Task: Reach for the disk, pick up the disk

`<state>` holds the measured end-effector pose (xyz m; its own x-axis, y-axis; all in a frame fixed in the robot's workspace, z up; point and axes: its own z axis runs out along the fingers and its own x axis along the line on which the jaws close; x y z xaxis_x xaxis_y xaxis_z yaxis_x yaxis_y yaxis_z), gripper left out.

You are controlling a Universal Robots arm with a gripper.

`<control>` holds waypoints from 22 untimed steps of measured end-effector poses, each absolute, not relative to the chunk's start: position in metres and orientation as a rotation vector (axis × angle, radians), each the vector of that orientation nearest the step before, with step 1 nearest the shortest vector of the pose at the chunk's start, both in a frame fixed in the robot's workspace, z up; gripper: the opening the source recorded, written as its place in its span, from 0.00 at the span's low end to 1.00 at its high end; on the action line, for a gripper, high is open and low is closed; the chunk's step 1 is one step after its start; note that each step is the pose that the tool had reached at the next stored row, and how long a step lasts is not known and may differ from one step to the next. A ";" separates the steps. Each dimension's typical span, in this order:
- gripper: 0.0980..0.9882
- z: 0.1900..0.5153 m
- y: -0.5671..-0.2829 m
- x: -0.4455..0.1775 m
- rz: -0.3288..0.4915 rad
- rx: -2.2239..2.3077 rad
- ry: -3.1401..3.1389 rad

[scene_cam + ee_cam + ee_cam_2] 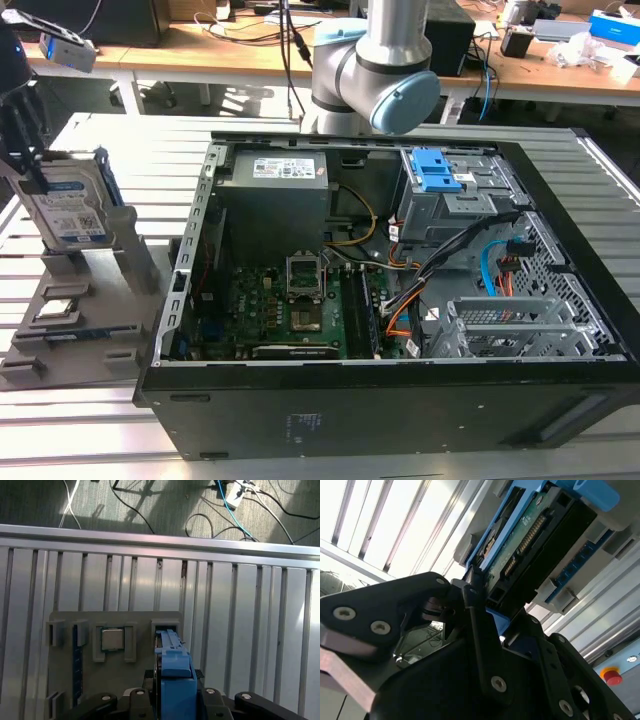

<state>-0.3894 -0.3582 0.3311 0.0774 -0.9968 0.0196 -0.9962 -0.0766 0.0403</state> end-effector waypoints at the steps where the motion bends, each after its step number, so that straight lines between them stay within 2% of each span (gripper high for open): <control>1: 0.30 0.333 -0.358 -0.389 -0.020 2.274 -2.105; 22: 0.30 0.390 -0.358 -0.389 -0.020 2.274 -2.105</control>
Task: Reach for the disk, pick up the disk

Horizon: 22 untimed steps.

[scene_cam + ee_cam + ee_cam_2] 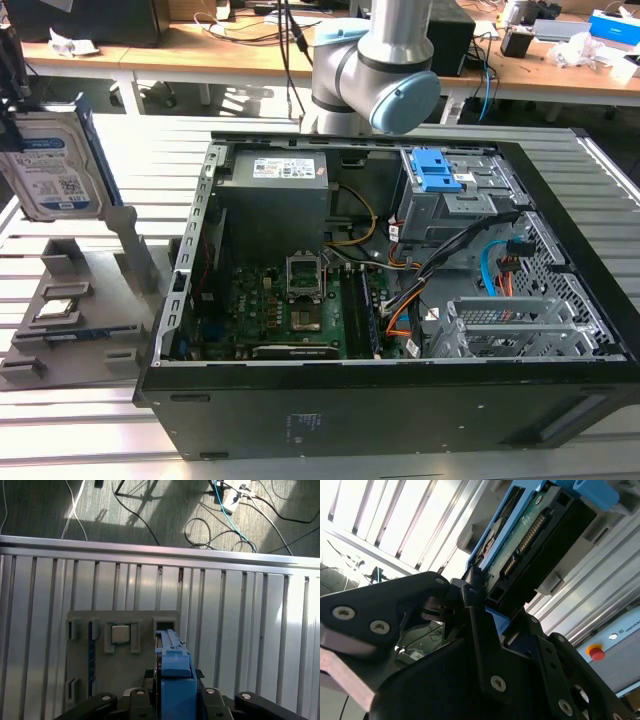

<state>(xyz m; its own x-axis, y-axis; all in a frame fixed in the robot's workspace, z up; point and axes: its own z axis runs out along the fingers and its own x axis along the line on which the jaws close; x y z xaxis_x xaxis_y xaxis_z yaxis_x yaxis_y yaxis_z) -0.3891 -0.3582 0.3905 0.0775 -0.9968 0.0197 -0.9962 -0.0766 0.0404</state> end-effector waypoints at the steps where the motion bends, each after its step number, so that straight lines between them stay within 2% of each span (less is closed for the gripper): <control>1: 0.30 0.393 -0.358 -0.389 -0.020 2.274 -2.105; 22: 0.30 0.453 -0.358 -0.388 -0.020 2.274 -2.105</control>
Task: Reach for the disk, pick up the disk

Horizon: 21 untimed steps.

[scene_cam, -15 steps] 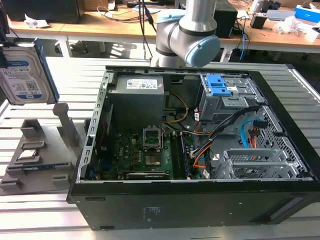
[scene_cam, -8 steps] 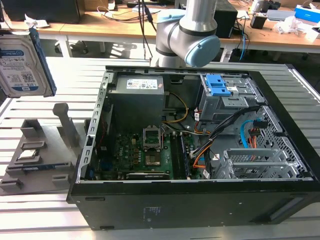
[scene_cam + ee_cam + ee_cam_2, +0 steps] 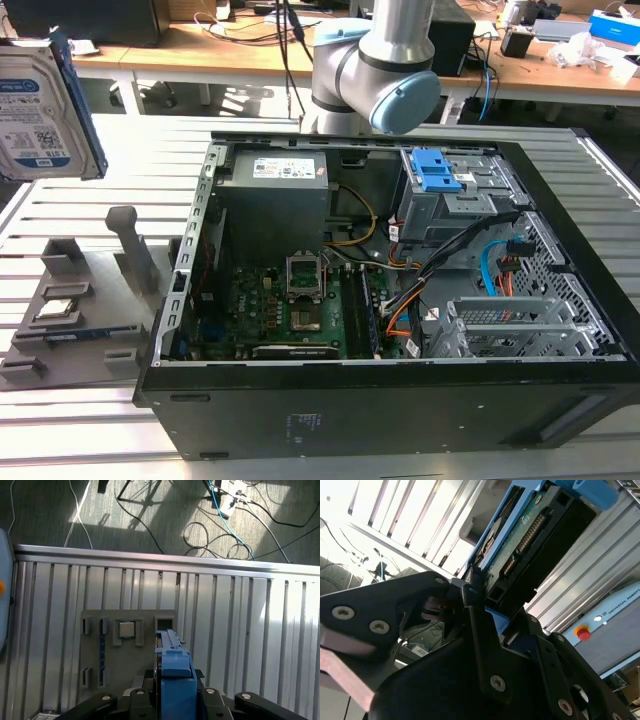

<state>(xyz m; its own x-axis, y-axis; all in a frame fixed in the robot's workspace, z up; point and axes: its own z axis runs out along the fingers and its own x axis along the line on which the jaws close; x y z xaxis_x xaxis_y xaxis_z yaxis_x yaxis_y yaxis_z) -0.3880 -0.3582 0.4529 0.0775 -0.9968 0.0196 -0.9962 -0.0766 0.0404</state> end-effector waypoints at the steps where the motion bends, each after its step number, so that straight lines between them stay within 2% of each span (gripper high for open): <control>1: 0.30 0.456 -0.358 -0.388 -0.020 2.274 -2.105; 21: 0.30 0.511 -0.358 -0.386 -0.021 2.273 -2.104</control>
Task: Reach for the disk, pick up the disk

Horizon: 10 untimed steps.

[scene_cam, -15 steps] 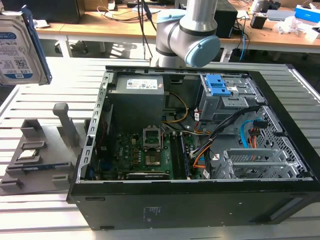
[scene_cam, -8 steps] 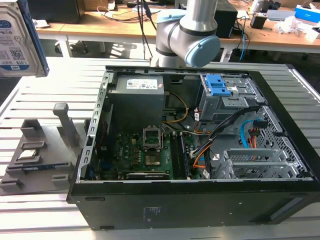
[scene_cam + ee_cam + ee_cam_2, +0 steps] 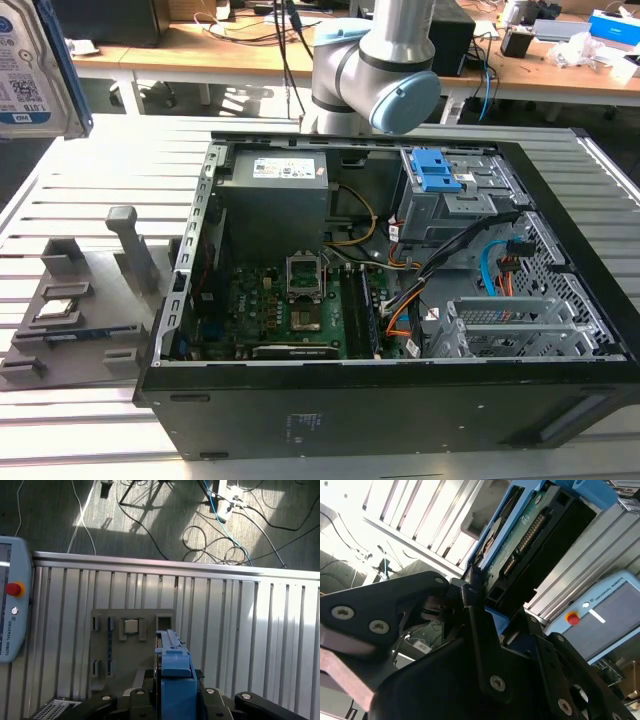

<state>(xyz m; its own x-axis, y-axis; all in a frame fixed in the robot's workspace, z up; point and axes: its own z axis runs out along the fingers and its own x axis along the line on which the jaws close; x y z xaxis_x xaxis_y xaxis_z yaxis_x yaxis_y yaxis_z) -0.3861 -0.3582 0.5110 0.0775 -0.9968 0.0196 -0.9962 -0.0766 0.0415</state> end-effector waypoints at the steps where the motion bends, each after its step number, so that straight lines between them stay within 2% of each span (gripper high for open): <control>1: 0.30 0.514 -0.358 -0.386 -0.021 2.273 -2.104; 10: 0.30 0.536 -0.358 -0.385 -0.022 2.273 -2.104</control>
<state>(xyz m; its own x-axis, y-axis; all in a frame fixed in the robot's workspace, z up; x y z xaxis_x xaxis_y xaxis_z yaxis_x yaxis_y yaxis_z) -0.3855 -0.3582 0.5365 0.0775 -0.9968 0.0195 -0.9962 -0.0766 0.0417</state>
